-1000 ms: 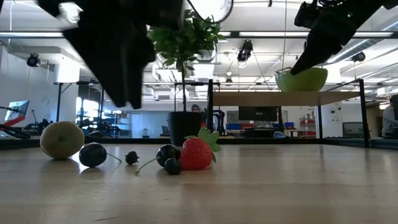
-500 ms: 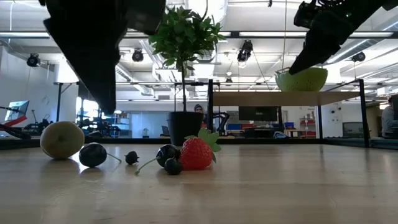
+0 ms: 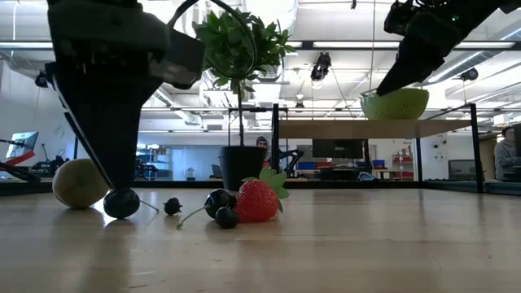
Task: Pick & Place Fruit
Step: Put the black cherry into the green strainer bowl on the shelf
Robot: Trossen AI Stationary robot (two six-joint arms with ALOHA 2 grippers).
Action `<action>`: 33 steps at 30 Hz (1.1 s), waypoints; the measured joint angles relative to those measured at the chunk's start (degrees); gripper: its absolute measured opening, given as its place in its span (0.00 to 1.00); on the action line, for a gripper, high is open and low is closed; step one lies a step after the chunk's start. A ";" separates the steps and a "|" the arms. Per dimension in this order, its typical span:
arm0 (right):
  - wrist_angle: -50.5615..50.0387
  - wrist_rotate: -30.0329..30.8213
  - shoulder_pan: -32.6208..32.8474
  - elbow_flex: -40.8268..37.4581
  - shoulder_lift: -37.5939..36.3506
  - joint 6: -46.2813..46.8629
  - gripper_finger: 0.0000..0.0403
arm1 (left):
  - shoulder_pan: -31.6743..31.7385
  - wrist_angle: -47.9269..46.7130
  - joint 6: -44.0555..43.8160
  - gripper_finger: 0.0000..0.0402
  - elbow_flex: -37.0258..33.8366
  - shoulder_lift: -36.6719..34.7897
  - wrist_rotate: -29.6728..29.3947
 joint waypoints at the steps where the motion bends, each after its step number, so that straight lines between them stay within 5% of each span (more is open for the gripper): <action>1: 0.25 0.00 0.00 -0.01 0.00 0.00 0.24 | 0.07 0.00 -0.01 0.69 -0.14 0.00 -0.02; 17: 0.29 -0.02 0.00 -0.15 0.00 -0.44 0.12 | 0.92 5.95 -0.13 0.67 -4.60 0.02 -0.29; 33: 0.34 -0.02 0.00 -0.17 0.00 -0.44 0.22 | 1.23 5.90 1.01 0.42 -4.60 0.02 -0.28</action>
